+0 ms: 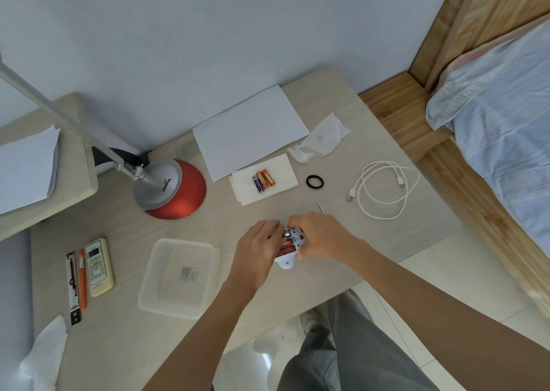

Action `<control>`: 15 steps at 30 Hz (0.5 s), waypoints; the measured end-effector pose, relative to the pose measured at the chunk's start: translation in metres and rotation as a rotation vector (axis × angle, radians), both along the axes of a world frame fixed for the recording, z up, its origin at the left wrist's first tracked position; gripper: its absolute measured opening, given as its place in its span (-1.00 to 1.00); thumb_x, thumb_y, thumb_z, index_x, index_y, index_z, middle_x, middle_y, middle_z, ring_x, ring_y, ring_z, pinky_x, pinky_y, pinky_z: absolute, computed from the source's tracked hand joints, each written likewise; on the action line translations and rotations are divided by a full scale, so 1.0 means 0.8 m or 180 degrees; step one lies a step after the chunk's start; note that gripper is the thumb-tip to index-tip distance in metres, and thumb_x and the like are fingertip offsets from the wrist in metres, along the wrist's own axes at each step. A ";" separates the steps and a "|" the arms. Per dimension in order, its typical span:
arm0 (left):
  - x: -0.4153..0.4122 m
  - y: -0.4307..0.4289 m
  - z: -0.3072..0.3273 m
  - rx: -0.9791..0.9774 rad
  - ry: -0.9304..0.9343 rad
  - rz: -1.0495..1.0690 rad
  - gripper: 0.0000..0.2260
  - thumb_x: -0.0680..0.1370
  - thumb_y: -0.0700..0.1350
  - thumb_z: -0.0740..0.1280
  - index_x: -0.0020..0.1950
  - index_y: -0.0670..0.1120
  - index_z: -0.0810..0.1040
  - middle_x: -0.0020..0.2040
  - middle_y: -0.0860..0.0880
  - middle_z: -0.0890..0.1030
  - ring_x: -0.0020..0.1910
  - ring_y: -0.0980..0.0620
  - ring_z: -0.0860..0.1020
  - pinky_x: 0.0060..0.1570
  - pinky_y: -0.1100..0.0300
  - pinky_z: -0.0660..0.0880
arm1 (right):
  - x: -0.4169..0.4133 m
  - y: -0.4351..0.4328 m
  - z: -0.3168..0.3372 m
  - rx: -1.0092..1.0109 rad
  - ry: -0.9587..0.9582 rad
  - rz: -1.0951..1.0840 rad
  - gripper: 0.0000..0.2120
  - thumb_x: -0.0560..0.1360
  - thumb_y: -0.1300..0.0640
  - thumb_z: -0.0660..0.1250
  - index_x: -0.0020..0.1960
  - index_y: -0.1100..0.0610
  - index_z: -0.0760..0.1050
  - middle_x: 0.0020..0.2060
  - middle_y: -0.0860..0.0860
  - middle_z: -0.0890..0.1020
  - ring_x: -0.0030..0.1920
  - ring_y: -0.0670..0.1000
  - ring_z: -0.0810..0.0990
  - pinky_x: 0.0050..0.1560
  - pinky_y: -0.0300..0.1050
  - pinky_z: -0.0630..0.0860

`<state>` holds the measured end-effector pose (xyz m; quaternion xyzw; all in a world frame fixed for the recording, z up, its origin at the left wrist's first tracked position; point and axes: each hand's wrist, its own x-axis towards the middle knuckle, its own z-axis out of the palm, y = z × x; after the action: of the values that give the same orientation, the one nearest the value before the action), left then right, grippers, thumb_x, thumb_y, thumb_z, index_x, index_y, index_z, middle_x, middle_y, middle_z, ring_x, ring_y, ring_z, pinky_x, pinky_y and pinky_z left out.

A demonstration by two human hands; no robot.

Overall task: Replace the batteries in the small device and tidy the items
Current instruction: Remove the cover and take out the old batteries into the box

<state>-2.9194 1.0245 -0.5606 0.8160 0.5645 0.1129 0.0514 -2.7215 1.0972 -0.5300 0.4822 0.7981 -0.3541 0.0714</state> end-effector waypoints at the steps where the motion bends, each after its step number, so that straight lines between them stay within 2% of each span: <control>1: 0.001 0.001 -0.002 0.0008 0.0020 -0.0021 -0.70 0.51 -0.16 0.53 0.24 -0.17 0.68 0.17 -0.09 0.69 0.08 -0.09 0.65 0.02 0.09 0.62 | 0.000 0.000 -0.001 0.0011 0.0008 -0.0007 -0.47 0.31 -0.01 0.64 0.20 -0.03 0.52 -0.04 -0.02 0.68 -0.11 0.04 0.67 -0.04 -0.02 0.65; 5: 0.001 0.002 -0.010 0.0013 0.0090 -0.0187 -0.61 0.48 -0.20 0.56 0.29 -0.18 0.64 0.19 -0.11 0.67 0.10 -0.11 0.63 0.07 0.05 0.64 | 0.003 -0.001 -0.003 0.0013 0.0049 -0.0075 -0.51 0.31 -0.03 0.63 0.15 -0.03 0.52 -0.07 -0.05 0.67 -0.14 0.02 0.65 -0.09 -0.08 0.60; 10: 0.001 0.002 -0.009 0.0108 -0.0088 -0.0184 -0.63 0.49 -0.16 0.52 0.29 -0.19 0.66 0.18 -0.13 0.70 0.12 -0.13 0.66 0.11 0.01 0.67 | 0.004 -0.002 -0.001 -0.0007 0.0105 -0.0107 -0.52 0.29 -0.03 0.63 0.12 -0.05 0.52 -0.09 -0.07 0.67 -0.13 0.02 0.66 -0.06 -0.01 0.65; 13: 0.003 -0.004 0.002 0.0195 -0.0433 -0.0091 -0.67 0.64 -0.03 0.35 0.28 -0.23 0.67 0.20 -0.17 0.72 0.16 -0.16 0.70 0.14 -0.03 0.68 | 0.003 -0.002 -0.001 -0.0006 0.0101 -0.0093 -0.48 0.31 -0.05 0.64 0.19 -0.07 0.51 -0.02 -0.07 0.69 -0.08 0.02 0.68 0.01 0.01 0.67; 15: 0.006 -0.012 0.019 0.0204 -0.0732 0.0053 -0.53 0.77 0.09 0.15 0.28 -0.25 0.67 0.19 -0.19 0.73 0.14 -0.17 0.72 0.13 -0.03 0.70 | 0.004 -0.003 -0.002 0.0008 0.0095 -0.0094 -0.49 0.33 -0.04 0.62 0.21 -0.08 0.51 -0.02 -0.06 0.69 -0.08 0.03 0.68 0.03 0.01 0.67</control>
<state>-2.9149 1.0149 -0.5456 0.7942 0.5577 0.2242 0.0889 -2.7183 1.0947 -0.5315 0.4886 0.7923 -0.3613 0.0537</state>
